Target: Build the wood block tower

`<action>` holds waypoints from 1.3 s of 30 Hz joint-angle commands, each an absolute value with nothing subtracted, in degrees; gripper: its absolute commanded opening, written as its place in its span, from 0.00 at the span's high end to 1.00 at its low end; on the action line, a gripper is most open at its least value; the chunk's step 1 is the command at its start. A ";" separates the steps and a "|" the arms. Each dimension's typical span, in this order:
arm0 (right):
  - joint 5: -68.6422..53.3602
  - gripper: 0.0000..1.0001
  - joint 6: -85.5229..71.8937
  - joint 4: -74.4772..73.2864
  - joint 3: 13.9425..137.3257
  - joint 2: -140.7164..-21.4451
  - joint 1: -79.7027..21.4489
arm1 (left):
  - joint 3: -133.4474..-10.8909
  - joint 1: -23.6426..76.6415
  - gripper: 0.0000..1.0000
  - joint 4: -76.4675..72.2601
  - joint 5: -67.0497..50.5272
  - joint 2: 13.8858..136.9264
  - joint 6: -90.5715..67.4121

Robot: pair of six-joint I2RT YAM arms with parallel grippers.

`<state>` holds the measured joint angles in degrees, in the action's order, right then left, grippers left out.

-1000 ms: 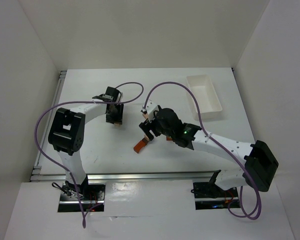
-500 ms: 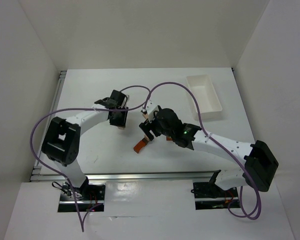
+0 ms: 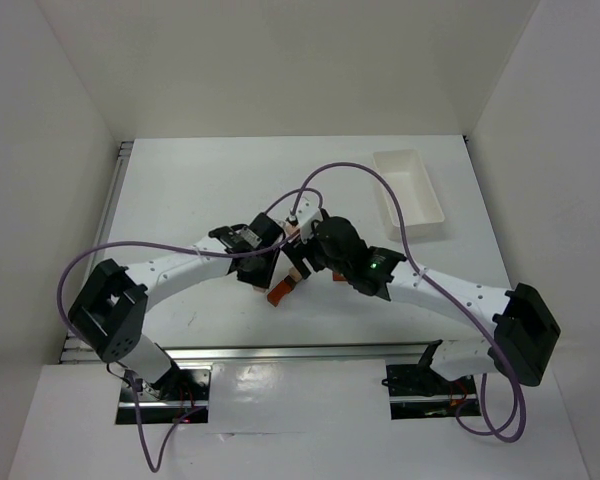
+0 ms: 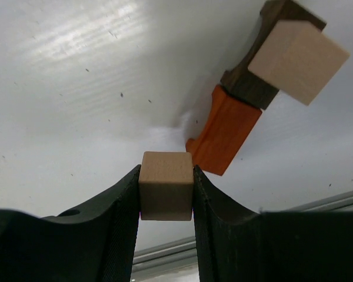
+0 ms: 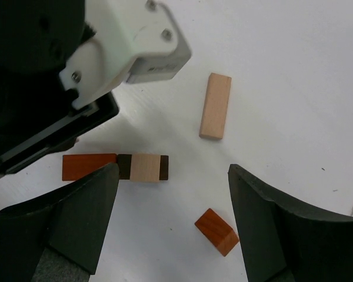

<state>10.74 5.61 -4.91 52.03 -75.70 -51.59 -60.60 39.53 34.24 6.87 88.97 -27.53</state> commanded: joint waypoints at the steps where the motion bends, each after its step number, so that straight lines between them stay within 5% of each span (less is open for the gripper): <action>1: 14.23 0.18 5.19 -5.10 51.07 -71.90 -51.50 | -58.98 42.28 0.79 36.39 8.10 86.75 -29.71; 19: 10.11 0.14 5.71 -2.29 45.44 -49.14 -51.50 | -58.18 45.53 0.73 28.92 4.83 86.22 -23.73; 39: 11.95 0.12 5.71 -4.13 46.67 -55.28 -51.50 | -62.40 46.58 0.73 26.72 6.06 94.04 -19.17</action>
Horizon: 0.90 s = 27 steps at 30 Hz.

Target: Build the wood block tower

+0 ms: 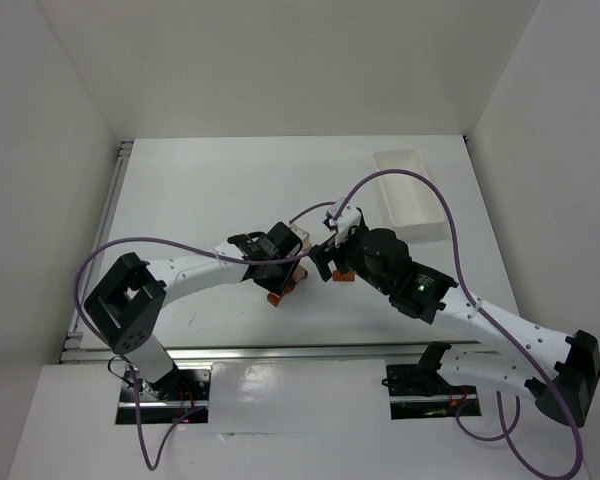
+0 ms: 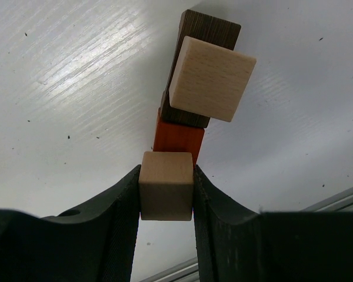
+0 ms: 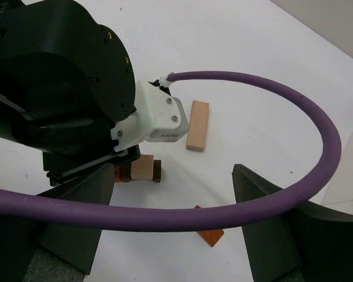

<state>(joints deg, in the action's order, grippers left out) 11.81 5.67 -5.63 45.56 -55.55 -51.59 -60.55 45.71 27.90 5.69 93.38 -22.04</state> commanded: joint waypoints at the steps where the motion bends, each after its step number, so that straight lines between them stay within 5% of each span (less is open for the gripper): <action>1: 11.95 0.12 5.71 -4.13 46.67 -55.28 -51.50 | -62.40 47.10 0.73 26.72 6.67 94.04 -19.16; 27: 10.81 0.10 6.24 -5.19 46.67 -56.34 -51.50 | -59.67 47.64 0.53 24.87 4.31 92.37 -14.24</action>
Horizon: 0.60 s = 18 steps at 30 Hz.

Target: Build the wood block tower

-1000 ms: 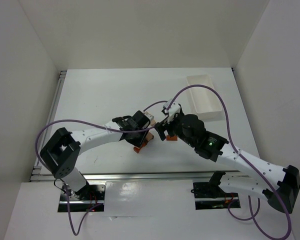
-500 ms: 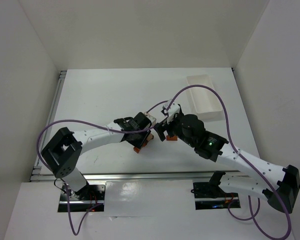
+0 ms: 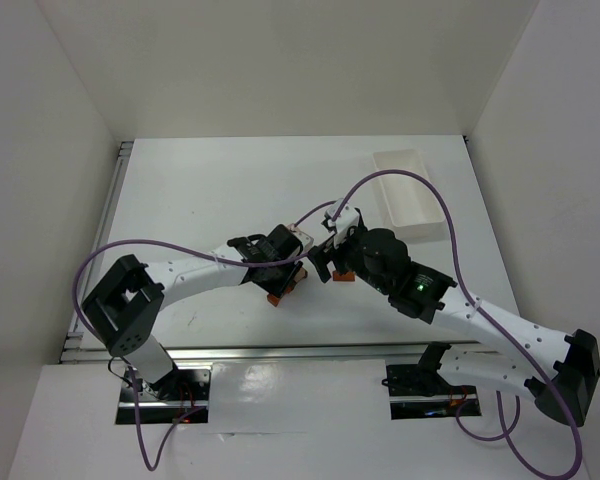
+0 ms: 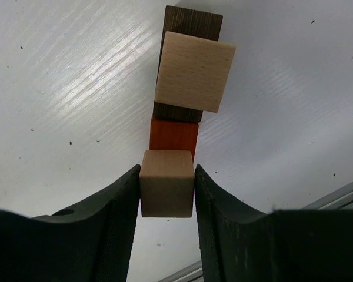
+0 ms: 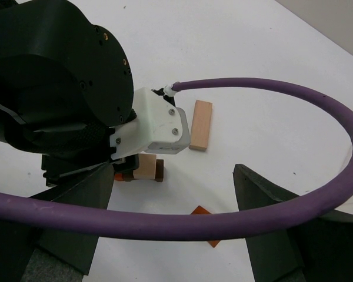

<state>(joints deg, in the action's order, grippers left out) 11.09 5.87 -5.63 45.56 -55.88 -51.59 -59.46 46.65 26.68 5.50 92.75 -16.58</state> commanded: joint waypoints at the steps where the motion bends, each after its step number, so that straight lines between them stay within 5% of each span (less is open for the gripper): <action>1: 10.81 0.10 6.24 -5.19 46.67 -56.34 -51.50 | -59.68 47.64 0.52 24.87 4.31 92.90 -14.24; 12: 10.81 0.10 6.24 -5.71 47.19 -56.87 -51.50 | -60.82 47.64 0.50 24.87 4.31 93.96 -14.24; 18: 10.11 0.09 6.24 -6.24 47.20 -57.39 -51.50 | -59.60 47.64 0.25 24.18 3.78 89.74 -14.24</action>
<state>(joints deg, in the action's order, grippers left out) 11.09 5.87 -6.24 45.58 -56.90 -51.59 -59.46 46.65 26.39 4.99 93.21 -16.47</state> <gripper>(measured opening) 0.911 0.739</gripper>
